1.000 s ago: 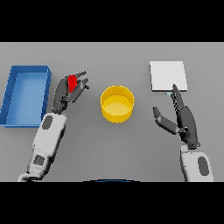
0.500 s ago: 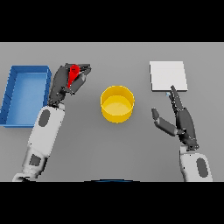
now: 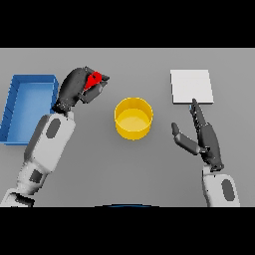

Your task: Pick up the red beaker and tilt it to pour out 1 green nut into yellow bowl. Pick up the yellow bowl and place it on the metallic measuring scale.

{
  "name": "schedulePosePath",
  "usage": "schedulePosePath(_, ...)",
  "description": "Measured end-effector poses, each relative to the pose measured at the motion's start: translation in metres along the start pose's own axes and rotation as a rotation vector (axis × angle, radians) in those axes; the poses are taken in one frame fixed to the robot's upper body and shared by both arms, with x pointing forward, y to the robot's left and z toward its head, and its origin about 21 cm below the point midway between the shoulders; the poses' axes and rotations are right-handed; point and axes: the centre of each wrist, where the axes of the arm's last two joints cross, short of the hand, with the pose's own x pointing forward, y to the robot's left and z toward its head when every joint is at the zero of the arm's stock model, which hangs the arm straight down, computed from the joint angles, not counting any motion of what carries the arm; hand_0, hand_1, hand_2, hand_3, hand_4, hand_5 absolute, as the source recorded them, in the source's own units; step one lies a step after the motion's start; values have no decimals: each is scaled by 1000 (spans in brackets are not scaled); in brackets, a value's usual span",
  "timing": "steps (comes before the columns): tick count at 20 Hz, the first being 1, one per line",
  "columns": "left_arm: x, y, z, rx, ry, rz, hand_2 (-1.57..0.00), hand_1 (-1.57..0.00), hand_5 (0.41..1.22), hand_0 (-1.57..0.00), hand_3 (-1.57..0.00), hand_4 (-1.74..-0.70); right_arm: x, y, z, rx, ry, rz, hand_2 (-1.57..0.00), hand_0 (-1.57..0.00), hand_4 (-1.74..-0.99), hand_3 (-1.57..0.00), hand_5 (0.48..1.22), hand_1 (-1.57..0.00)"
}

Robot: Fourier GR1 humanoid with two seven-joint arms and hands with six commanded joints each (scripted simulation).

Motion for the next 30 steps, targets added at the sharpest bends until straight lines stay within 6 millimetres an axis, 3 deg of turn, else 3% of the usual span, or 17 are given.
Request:
schedulePosePath(8, 34, -1, -21, -264, -88, -561, -1571, -1571, 1196, -1571, -1570, -1734, 6, -1, 1, -10, -5, 39, 1, 1, -1290, 1, 694, 1)
schedulePosePath(11, 49, -2, -30, -362, -94, -728, -1571, -1571, 1208, -1571, -1571, -1606, 4, -1, 4, -10, 9, 21, 1, 1, -1284, 1, 678, 1)
schedulePosePath(14, 59, -9, -35, -445, -105, -886, -1571, -1571, 1214, -1571, -1355, -1663, 4, -2, 2, -26, 42, -30, 1, 1, -1279, 1, 651, 1)
schedulePosePath(20, 85, -18, -50, -550, -111, -1178, -1571, -1571, 1219, -1571, -1203, -1709, 1, -2, 2, -25, 40, -75, 1, 1, -1301, 1, 607, 1)
schedulePosePath(24, 100, -28, -53, -578, -191, -1324, -1571, -1571, 1220, -1571, -1420, -1726, -3, -4, 5, -16, 30, -56, 1, 1, -1300, 1, 601, 1)
schedulePosePath(30, 113, -48, -55, -588, -279, -1528, -1571, -1571, 1221, -1571, -1531, -1737, 0, -3, -1, -30, 42, -45, 1, 1, -1290, 1, 604, 1)
